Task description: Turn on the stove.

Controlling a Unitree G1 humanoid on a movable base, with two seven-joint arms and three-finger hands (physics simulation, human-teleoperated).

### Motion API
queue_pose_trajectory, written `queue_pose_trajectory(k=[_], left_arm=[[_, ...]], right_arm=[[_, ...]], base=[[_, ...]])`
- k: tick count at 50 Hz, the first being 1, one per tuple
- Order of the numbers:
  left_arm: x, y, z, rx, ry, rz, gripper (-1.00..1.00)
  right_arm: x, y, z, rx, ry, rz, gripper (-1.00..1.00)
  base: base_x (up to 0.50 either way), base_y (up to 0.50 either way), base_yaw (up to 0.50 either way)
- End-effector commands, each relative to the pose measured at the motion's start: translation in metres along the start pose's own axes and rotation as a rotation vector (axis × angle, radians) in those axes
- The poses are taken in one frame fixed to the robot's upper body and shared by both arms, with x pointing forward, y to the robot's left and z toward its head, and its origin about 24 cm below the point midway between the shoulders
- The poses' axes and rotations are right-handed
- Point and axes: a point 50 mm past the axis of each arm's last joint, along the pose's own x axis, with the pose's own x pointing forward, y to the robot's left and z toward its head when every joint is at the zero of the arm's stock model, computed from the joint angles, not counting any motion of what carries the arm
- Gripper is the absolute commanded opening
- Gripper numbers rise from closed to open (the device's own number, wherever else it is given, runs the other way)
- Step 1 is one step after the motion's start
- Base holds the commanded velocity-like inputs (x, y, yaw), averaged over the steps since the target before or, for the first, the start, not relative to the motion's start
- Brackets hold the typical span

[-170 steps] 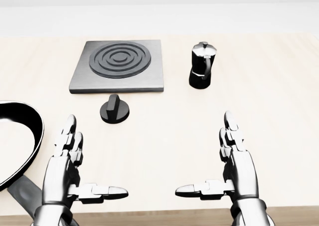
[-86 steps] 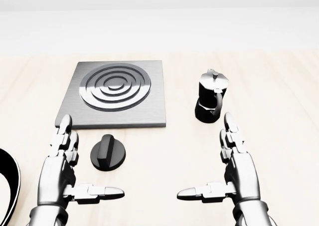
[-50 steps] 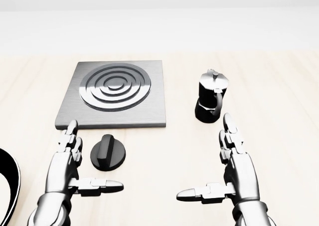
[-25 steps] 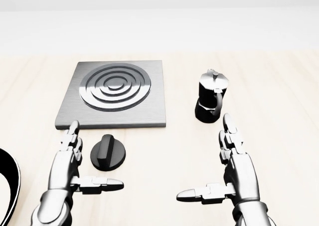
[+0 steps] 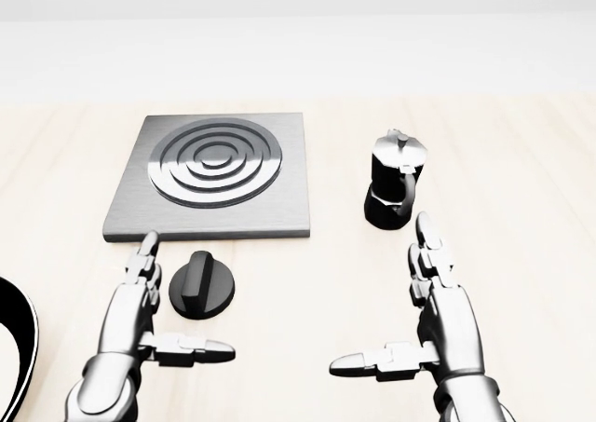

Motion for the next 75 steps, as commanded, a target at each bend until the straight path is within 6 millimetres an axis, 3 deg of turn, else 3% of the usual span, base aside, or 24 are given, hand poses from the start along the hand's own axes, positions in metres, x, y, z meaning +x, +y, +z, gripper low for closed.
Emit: queue_pose_trajectory(k=[1,75], left_arm=[[0.001,-0.002,-0.004,0.015,0.017,-0.014,1.00],[-0.009,-0.015,-0.006,0.050,0.024,-0.124,1.00]], right_arm=[[0.000,0.000,-0.001,0.000,0.001,0.001,1.00],[0.000,0.000,-0.001,0.000,0.005,0.003,1.00]], base=[[0.00,0.00,0.00],[0.00,0.00,0.00]])
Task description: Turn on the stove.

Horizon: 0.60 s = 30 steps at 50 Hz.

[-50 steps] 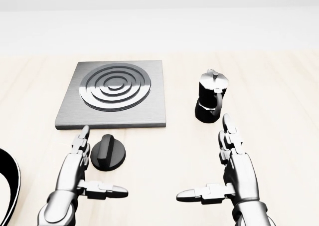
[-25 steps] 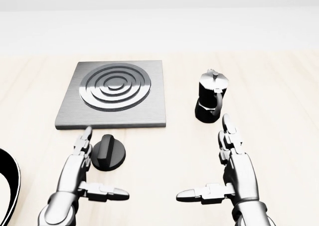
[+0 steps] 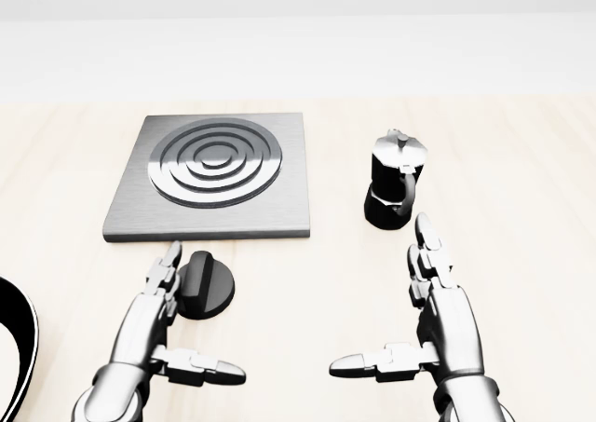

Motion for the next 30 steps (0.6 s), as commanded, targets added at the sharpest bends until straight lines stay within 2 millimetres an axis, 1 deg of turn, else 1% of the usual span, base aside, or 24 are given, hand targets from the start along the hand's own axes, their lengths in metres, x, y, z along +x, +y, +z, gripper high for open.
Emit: queue_pose_trajectory(k=[1,30], left_arm=[[-0.001,-0.002,0.000,0.006,0.002,-0.018,1.00],[-0.010,-0.012,0.002,0.039,0.002,-0.097,1.00]], right_arm=[[0.000,0.000,0.000,0.000,0.000,0.000,1.00],[0.000,0.000,-0.001,-0.002,0.003,0.000,1.00]], base=[[0.00,0.00,0.00],[0.00,0.00,0.00]])
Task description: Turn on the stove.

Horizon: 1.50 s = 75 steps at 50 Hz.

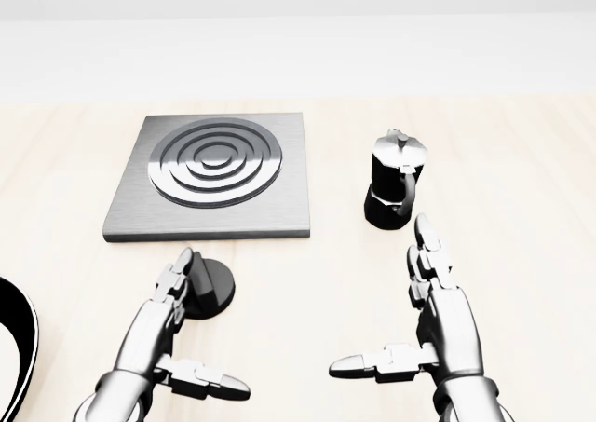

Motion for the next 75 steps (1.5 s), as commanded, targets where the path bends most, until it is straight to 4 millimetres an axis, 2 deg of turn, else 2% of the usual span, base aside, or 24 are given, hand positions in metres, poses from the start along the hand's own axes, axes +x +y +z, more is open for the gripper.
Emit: queue_pose_trajectory(k=[1,38,69,75], left_arm=[[-0.003,-0.006,0.002,0.005,-0.005,-0.040,1.00],[-0.022,-0.015,0.019,0.038,-0.082,-0.085,1.00],[-0.035,0.001,0.051,0.043,-0.228,0.028,1.00],[-0.040,0.004,0.063,0.051,-0.283,0.050,1.00]], right_arm=[[0.001,0.000,0.000,0.001,0.002,-0.002,1.00],[0.000,0.001,-0.001,-0.004,0.004,0.007,1.00],[0.002,-0.001,0.002,0.001,0.001,-0.010,1.00],[0.003,-0.002,0.003,0.004,0.002,-0.016,1.00]], base=[[0.00,0.00,0.00],[0.00,0.00,0.00],[0.00,0.00,0.00],[0.00,0.00,0.00]])
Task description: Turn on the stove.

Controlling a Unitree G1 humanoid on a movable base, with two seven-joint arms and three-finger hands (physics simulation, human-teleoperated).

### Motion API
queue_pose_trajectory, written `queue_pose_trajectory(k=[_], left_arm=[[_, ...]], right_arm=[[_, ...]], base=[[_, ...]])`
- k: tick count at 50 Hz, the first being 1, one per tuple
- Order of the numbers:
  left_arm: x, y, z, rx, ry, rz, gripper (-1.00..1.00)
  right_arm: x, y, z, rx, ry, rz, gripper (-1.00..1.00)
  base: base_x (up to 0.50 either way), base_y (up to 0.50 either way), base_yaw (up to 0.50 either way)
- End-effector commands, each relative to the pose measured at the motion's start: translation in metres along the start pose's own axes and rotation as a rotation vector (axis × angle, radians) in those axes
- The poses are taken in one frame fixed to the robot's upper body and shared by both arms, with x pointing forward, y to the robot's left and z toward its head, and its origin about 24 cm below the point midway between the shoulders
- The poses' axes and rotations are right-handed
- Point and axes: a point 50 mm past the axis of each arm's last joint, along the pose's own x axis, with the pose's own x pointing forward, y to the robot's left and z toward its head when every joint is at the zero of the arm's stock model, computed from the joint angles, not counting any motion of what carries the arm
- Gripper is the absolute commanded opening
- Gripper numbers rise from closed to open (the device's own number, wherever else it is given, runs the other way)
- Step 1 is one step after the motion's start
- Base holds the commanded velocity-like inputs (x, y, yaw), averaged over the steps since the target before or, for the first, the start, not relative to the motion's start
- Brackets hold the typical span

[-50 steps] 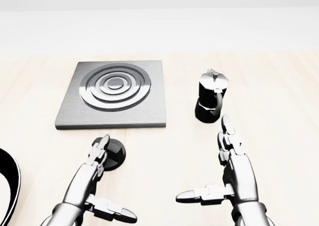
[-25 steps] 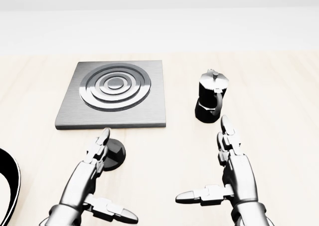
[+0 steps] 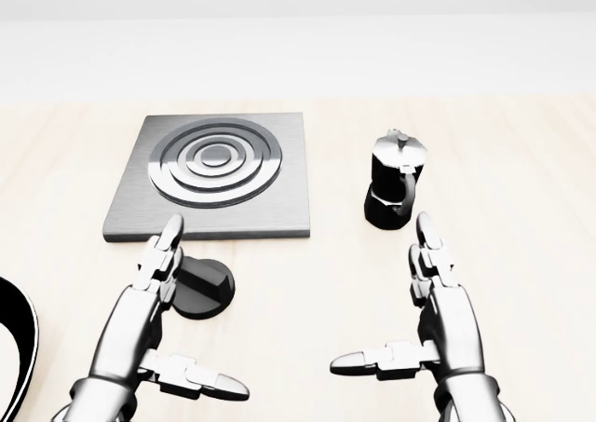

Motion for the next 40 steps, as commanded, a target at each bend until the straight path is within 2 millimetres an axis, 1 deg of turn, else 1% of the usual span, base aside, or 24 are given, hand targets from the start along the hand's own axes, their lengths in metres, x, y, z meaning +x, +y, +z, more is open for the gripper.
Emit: queue_pose_trajectory(k=[1,4,9,11,12,14,18,21,27,33,40], left_arm=[[-0.004,0.007,0.018,0.011,-0.078,0.043,1.00],[-0.005,0.009,0.021,0.015,-0.091,0.056,1.00],[-0.008,0.013,0.032,0.011,-0.140,0.080,1.00],[-0.011,0.016,0.040,0.012,-0.174,0.093,1.00],[-0.014,0.019,0.049,0.007,-0.213,0.111,1.00],[-0.017,0.022,0.057,0.010,-0.251,0.123,1.00],[-0.024,0.028,0.071,0.009,-0.317,0.149,1.00],[-0.028,0.032,0.080,0.006,-0.361,0.166,1.00],[-0.030,0.036,0.085,0.003,-0.387,0.179,1.00],[-0.036,0.040,0.096,0.005,-0.438,0.201,1.00],[-0.039,0.043,0.102,0.006,-0.466,0.214,1.00]], right_arm=[[0.002,-0.001,0.001,0.004,0.000,-0.009,1.00],[0.003,-0.002,0.001,0.005,0.000,-0.010,1.00],[0.003,-0.002,0.001,0.007,0.001,-0.012,1.00],[0.003,-0.002,0.000,0.007,0.002,-0.012,1.00],[0.003,-0.002,0.000,0.006,0.001,-0.012,1.00],[0.002,-0.002,0.002,0.006,0.001,-0.013,1.00],[0.002,-0.002,0.003,-0.003,-0.014,-0.018,1.00],[0.000,-0.002,0.008,-0.014,-0.037,-0.026,1.00],[-0.001,-0.003,0.012,-0.024,-0.055,-0.033,1.00],[-0.002,-0.004,0.015,-0.034,-0.077,-0.042,1.00],[-0.003,-0.004,0.018,-0.045,-0.100,-0.052,1.00]], base=[[0.00,0.00,0.00],[0.00,0.00,0.00],[0.00,0.00,0.00],[0.00,0.00,0.00],[0.00,0.00,0.00],[0.00,0.00,0.00],[0.00,0.00,0.00],[0.00,0.00,0.00],[0.00,0.00,0.00],[0.00,0.00,0.00],[0.00,0.00,0.00]])
